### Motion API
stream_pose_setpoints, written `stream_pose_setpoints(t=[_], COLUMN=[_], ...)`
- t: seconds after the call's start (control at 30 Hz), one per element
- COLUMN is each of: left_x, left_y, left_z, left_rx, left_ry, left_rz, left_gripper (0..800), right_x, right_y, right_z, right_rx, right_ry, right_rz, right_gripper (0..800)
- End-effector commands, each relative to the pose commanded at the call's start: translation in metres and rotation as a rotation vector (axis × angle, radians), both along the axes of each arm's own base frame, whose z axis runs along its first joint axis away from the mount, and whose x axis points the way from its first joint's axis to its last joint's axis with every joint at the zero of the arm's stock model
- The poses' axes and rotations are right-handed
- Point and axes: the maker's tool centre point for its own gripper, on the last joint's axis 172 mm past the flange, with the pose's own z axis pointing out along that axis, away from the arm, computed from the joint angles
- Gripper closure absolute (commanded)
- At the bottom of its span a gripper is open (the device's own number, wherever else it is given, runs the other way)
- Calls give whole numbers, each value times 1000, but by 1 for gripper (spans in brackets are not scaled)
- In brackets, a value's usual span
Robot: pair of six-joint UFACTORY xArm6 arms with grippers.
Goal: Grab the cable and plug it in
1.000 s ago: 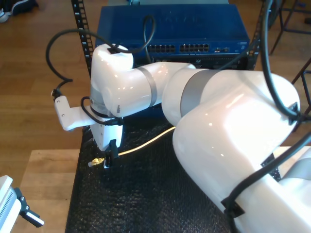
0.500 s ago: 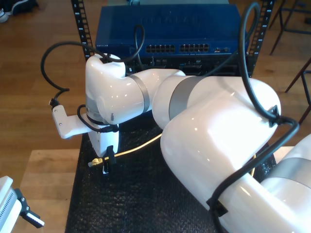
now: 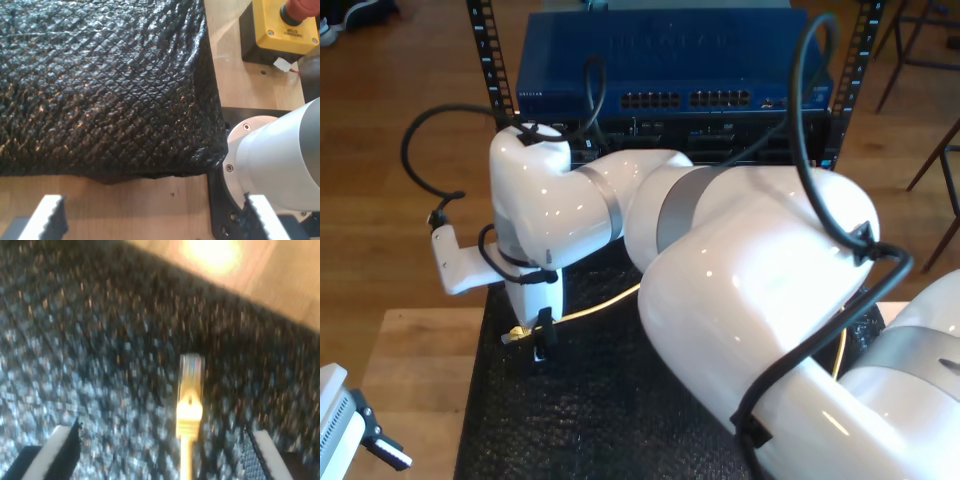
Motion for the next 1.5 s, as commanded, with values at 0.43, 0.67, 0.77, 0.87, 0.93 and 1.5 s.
stream_pose_setpoints(t=[0.43, 0.67, 0.77, 0.87, 0.93, 1.5], left_x=[0, 0, 0, 0, 0, 0], left_y=[0, 0, 0, 0, 0, 0], left_z=[0, 0, 0, 0, 0, 0], left_rx=[-1, -1, -1, -1, -1, -1], left_ry=[1, 1, 1, 1, 1, 1], left_rz=[0, 0, 0, 0, 0, 0], left_gripper=[0, 0, 0, 0, 0, 0], right_x=[11, 11, 12, 12, 12, 5], right_y=[-6, -6, -5, -5, -5, -4], right_z=[-3, -11, -11, -12, -13, -16], right_rx=[-61, -68, -67, -68, -70, -75], right_ry=[-58, -51, -52, -51, -51, -44], right_rz=[-18, -19, -19, -22, -21, -14], right_gripper=[58, 58, 78, 122, 142, 325])
